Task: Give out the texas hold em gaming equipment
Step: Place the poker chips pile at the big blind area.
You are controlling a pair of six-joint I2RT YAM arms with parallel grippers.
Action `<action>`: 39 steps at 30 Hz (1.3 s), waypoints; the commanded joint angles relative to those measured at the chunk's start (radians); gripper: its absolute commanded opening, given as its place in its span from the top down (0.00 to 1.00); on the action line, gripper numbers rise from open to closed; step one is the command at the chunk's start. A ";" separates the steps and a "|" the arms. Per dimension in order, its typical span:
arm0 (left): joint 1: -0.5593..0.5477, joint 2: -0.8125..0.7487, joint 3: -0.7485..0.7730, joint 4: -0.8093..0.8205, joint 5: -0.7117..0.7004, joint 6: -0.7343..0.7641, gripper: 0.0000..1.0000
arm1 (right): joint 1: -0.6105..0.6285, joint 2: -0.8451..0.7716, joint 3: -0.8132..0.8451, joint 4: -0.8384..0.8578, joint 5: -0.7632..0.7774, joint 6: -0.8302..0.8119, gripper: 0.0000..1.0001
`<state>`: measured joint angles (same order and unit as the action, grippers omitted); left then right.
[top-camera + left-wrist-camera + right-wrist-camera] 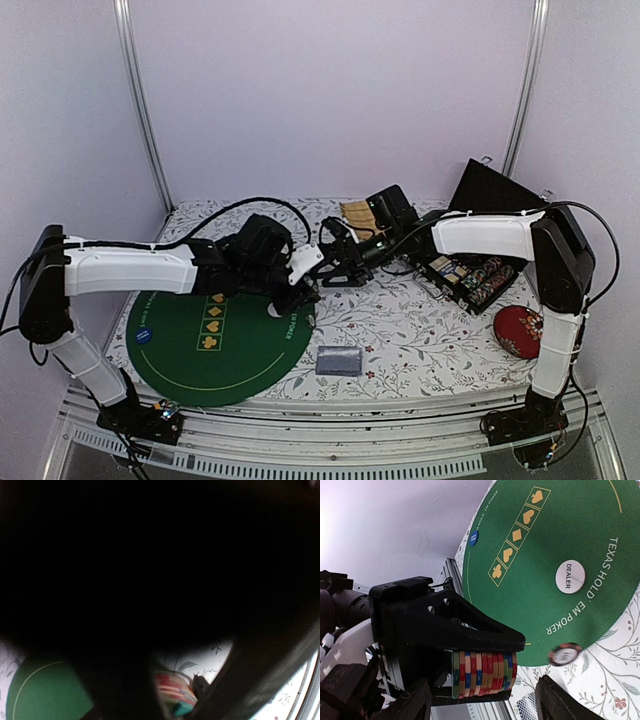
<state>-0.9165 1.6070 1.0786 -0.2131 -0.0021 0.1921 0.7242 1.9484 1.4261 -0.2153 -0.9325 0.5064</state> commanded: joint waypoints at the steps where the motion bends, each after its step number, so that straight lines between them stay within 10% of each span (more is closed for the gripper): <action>1: 0.043 0.025 0.002 -0.029 0.017 -0.049 1.00 | -0.020 0.003 -0.023 0.042 0.002 -0.008 0.25; 25: 0.667 -0.094 -0.132 -0.138 0.001 -0.340 1.00 | -0.063 -0.162 -0.027 -0.191 0.325 -0.263 0.24; 39: 0.813 -0.132 -0.201 -0.160 -0.032 -0.428 1.00 | -0.078 -0.224 -0.072 -0.241 0.394 -0.373 0.24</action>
<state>-0.1101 1.5185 0.8978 -0.3843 -0.0193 -0.1982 0.6571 1.7741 1.3708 -0.4412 -0.5655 0.1783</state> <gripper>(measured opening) 0.409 0.762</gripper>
